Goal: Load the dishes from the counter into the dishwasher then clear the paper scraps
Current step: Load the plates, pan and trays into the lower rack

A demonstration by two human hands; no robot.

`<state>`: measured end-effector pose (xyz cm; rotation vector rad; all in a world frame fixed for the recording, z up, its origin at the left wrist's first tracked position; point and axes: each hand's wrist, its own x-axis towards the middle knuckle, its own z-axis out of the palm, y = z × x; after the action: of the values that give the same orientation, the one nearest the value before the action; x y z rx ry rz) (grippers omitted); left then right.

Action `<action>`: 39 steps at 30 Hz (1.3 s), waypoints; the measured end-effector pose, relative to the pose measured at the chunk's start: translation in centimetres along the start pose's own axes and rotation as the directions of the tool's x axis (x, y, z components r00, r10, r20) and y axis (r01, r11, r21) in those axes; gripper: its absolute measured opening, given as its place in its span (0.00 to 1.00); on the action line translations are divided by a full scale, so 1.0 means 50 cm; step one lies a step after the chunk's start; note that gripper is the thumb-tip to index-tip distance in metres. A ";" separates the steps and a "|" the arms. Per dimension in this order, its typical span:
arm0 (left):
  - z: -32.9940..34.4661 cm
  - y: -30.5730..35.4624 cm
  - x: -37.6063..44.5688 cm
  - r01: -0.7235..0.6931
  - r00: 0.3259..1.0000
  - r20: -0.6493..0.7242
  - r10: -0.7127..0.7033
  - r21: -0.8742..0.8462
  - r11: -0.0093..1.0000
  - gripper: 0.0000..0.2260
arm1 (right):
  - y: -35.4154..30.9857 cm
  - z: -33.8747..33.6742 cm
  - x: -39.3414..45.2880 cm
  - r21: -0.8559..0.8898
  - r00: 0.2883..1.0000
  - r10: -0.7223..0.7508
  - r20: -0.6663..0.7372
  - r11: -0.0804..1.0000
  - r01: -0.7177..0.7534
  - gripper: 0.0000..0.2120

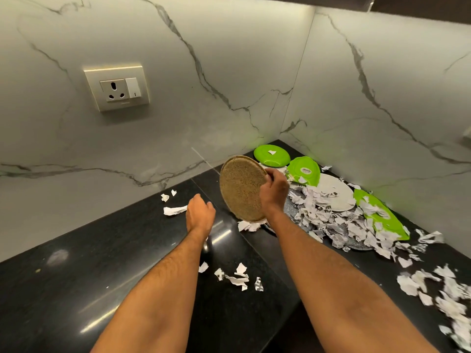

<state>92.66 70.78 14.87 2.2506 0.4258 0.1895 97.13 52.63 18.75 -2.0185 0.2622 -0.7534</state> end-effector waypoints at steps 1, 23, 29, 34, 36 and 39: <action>0.002 0.007 0.001 0.028 1.000 0.002 -0.028 -0.040 0.999 0.17 | 0.008 -0.013 0.003 0.045 0.998 0.065 0.007 0.997 -0.066 0.12; 0.031 0.090 -0.101 0.033 0.992 0.117 0.043 -0.580 0.814 0.05 | 0.107 -0.268 -0.067 0.463 0.846 0.352 0.401 0.719 -0.518 0.10; 0.035 0.097 -0.175 -0.071 0.993 0.051 0.105 -0.448 0.891 0.07 | 0.126 -0.361 -0.102 0.483 0.864 0.242 0.442 0.748 -0.456 0.13; 0.036 0.122 -0.270 -0.199 0.979 -0.012 0.204 -0.294 0.935 0.13 | 0.144 -0.458 -0.176 0.437 0.885 0.224 0.409 0.803 -0.405 0.15; 0.038 0.124 -0.304 -0.289 0.957 -0.037 0.288 -0.222 0.931 0.15 | 0.143 -0.500 -0.211 0.393 0.900 0.219 0.376 0.842 -0.369 0.17; 0.038 0.123 -0.348 -0.419 0.908 -0.059 0.415 -0.091 0.903 0.16 | 0.136 -0.552 -0.261 0.348 0.931 0.213 0.298 0.883 -0.314 0.21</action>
<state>78.42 59.38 18.37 2.2136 -0.0556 0.4665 70.91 35.61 18.18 -1.6296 0.2153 -0.3356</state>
